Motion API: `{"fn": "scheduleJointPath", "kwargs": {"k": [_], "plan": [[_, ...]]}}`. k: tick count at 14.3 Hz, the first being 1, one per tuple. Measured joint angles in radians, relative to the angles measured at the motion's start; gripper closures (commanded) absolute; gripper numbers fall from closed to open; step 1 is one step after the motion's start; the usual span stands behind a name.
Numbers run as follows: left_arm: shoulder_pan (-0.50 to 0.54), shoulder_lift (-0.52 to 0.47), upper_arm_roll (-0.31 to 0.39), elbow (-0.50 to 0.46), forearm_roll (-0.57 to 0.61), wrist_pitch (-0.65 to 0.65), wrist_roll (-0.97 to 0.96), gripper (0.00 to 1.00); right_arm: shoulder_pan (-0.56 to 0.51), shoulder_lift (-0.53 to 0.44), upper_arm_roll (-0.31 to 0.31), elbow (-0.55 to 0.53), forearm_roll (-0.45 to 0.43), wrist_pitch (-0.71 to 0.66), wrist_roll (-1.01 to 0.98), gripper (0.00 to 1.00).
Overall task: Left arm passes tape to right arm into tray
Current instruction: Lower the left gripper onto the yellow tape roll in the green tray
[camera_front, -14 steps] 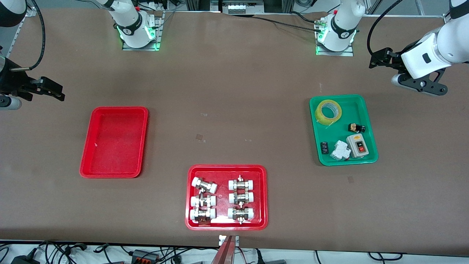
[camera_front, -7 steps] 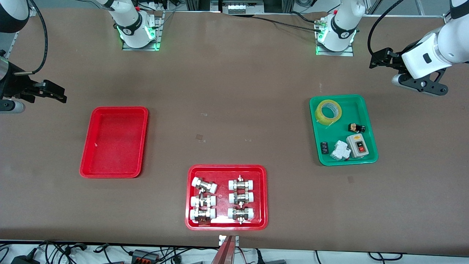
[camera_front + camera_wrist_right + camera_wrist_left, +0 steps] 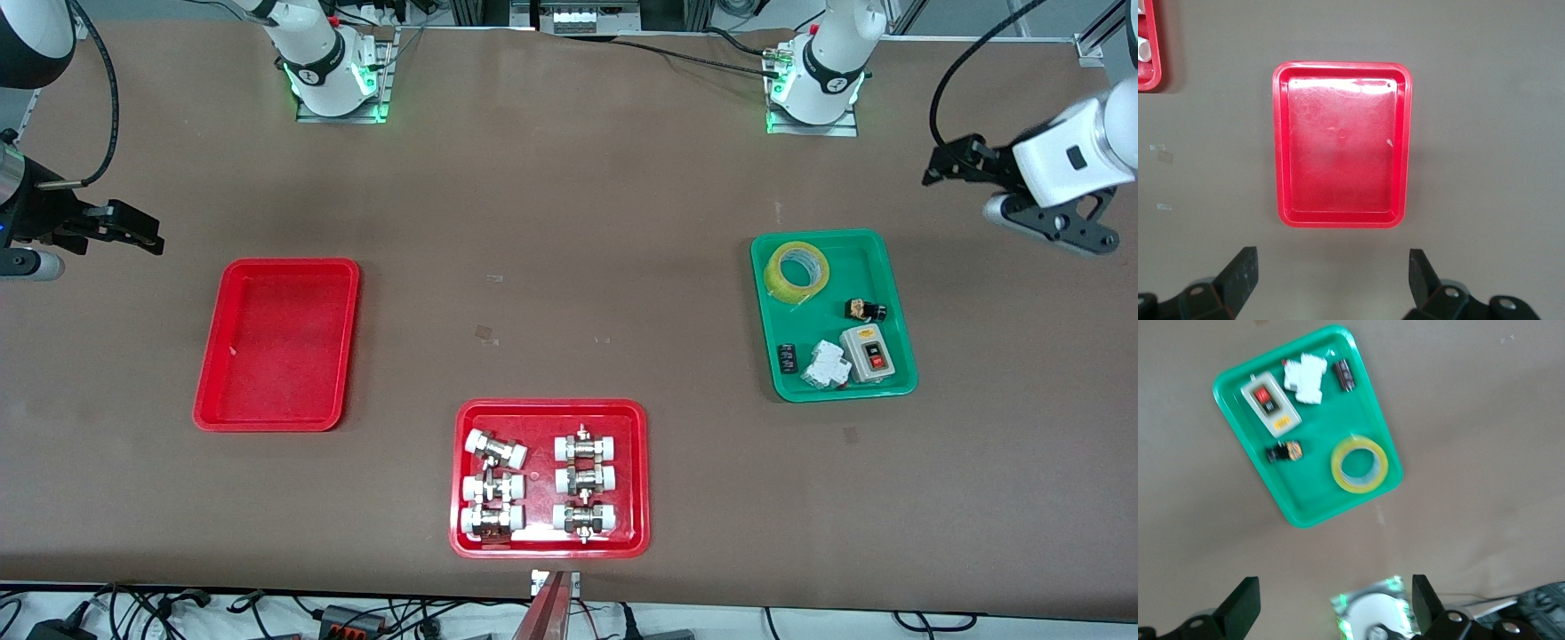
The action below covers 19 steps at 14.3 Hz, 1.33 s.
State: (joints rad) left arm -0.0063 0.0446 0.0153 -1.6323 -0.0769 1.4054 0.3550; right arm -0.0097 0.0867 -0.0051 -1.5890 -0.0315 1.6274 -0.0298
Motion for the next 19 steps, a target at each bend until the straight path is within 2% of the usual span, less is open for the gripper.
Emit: {"fn": "scheduleJointPath", "kwargs": {"k": [4,6,10,14,17,19], "plan": [[0.018,0.115,-0.005,-0.053,0.005,0.144,0.0,0.0,-0.001,0.012,-0.002,-0.001,0.0,0.014,0.0,0.0],[0.015,0.149,-0.012,-0.145,0.006,0.261,-0.076,0.0,-0.002,0.021,-0.006,-0.001,0.0,0.016,0.0,0.0],[0.014,0.133,-0.022,-0.357,0.006,0.397,-0.226,0.01,-0.002,0.025,-0.007,-0.001,0.0,0.017,0.0,0.0],[0.013,0.118,-0.051,-0.554,0.006,0.595,-0.317,0.05,-0.003,0.028,-0.01,-0.005,0.0,0.017,0.0,0.0],[0.014,0.12,-0.055,-0.646,0.006,0.7,-0.33,0.05,-0.003,0.028,-0.01,-0.005,0.0,0.018,0.0,0.0],[0.014,0.13,-0.055,-0.666,0.006,0.736,-0.335,0.05,-0.003,0.028,-0.01,-0.005,0.0,0.023,0.0,0.0]]}}
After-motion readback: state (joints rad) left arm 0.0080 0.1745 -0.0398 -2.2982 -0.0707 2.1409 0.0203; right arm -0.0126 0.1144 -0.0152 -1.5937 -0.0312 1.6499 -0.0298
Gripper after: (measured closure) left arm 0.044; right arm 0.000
